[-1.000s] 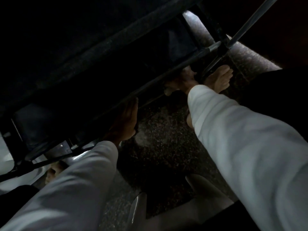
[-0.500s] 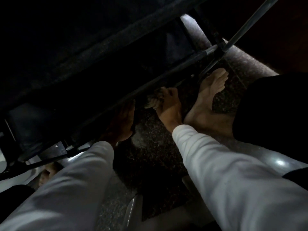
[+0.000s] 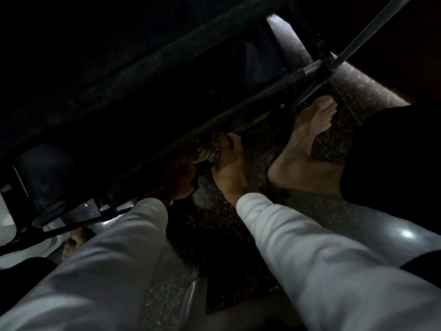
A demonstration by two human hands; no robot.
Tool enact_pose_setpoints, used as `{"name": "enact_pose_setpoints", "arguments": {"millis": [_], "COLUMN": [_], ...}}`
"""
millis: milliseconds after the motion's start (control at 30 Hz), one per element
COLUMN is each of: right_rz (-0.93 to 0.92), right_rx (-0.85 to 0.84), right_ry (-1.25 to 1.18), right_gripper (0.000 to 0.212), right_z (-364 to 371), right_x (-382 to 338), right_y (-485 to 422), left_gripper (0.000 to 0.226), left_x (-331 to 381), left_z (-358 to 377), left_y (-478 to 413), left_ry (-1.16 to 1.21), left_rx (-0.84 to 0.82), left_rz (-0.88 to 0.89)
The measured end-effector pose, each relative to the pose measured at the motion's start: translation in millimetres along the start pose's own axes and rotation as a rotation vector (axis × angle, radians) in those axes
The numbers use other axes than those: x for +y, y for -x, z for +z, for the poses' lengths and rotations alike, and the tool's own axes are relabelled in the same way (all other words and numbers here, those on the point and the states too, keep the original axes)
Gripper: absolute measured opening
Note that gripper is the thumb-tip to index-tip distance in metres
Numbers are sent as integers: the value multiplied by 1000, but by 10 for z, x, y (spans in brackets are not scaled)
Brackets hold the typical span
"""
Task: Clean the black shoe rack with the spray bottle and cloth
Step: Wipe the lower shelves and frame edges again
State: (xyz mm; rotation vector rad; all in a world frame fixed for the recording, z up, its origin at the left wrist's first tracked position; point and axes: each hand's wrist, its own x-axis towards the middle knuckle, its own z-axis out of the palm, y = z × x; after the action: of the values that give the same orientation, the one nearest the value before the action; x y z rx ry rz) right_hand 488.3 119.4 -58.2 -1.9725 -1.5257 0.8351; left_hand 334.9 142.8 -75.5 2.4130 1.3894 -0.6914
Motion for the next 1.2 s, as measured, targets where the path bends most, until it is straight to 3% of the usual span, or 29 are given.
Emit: {"name": "enact_pose_setpoints", "arguments": {"millis": [133,200,300,400,633,733,867,967,1100,1200], "right_rz": [-54,-20,91,207,201,236,53,13,56,147], "right_rx": [-83,-42,115,338,83,285,168,73,6,106], "right_ry": [137,147,395,648,669,322,83,133,226,580], "right_gripper": [67,58,46,54,64,48,52,59,47,52], "right_z": [-214,-248,-366,-743,-801,-619,-294,-238,-336,-588], "right_x": [93,114,319,724,951,498,103,85,214,514], "right_y": [-200,-328,-663,-949,-942,-601,-178,-172,-537,-830], "left_gripper": [99,94,96,98,102,101,103,106,107,109], "left_x": [4,13,7,0,-18,0,9,2,-6,-15], "left_z": [-7,22,77,139,192,181,160,150,158,165], "left_y": [18,-2,-33,-44,-81,-83,-76,-78,-83,-70], "left_ry": [218,303,441,521,632,599,529,536,573,628], "left_rx": [46,73,83,65,35,61,88,64,50,22], "left_rz": [-30,-33,-33,-50,-64,-71,-69,-77,-62,-58]}}
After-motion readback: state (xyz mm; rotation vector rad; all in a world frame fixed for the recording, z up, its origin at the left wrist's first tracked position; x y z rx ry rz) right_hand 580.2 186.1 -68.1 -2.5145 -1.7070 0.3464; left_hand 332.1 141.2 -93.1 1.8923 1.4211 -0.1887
